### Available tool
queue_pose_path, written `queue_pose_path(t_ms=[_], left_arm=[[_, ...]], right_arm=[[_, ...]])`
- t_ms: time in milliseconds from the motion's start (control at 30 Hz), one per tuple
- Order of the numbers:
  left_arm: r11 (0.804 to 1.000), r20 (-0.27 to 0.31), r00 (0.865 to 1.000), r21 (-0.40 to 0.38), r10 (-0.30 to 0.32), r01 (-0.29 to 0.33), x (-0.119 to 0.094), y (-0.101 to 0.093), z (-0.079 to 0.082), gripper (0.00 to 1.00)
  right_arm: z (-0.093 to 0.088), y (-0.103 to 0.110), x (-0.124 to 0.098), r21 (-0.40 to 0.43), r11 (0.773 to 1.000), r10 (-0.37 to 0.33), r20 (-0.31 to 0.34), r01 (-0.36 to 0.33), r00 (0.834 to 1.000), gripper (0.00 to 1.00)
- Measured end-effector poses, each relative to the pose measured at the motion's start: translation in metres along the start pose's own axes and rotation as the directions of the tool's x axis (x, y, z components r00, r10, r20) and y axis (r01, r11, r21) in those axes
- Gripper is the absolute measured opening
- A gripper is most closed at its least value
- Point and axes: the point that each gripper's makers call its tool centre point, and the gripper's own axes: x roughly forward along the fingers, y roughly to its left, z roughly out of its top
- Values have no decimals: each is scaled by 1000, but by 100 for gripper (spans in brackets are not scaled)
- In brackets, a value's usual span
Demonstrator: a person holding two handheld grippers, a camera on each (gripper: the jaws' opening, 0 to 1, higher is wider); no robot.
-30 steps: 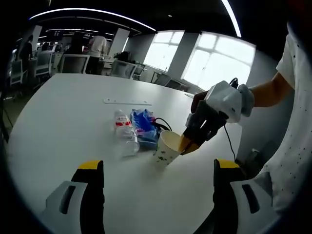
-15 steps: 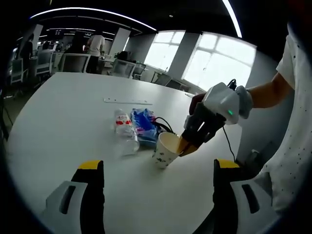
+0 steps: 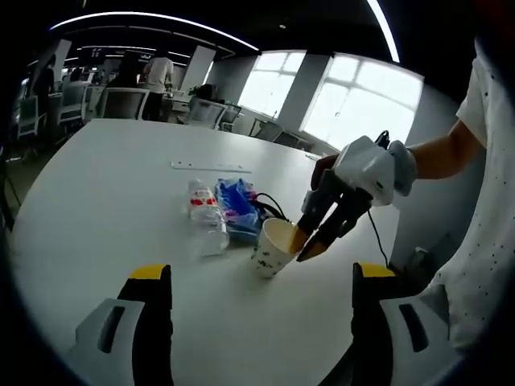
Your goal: Arrange the tabletop items into an orderly group along one side of the table until the central work area is clear of visible clutter.
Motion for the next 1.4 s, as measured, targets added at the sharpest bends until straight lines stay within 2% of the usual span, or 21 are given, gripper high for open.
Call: queue_pose_path(t_ms=[467, 967, 1267, 1400], left_arm=[[1000, -3, 1000, 6, -1, 1, 0, 0, 0, 96], [1000, -9, 1000, 25, -8, 8, 0, -3, 3, 97], [999, -15, 1000, 41, -12, 13, -1, -6, 6, 97], [999, -15, 1000, 47, -16, 17, 0, -9, 9, 98]], right_arm=[[5, 0, -9, 49, 999, -20, 45, 18, 999, 20], [7, -3, -19, 134, 989, -80, 84, 68, 993, 30], [9, -4, -29, 231, 967, -134, 129, 102, 983, 35], [9, -6, -35, 296, 947, -173, 150, 123, 973, 39]])
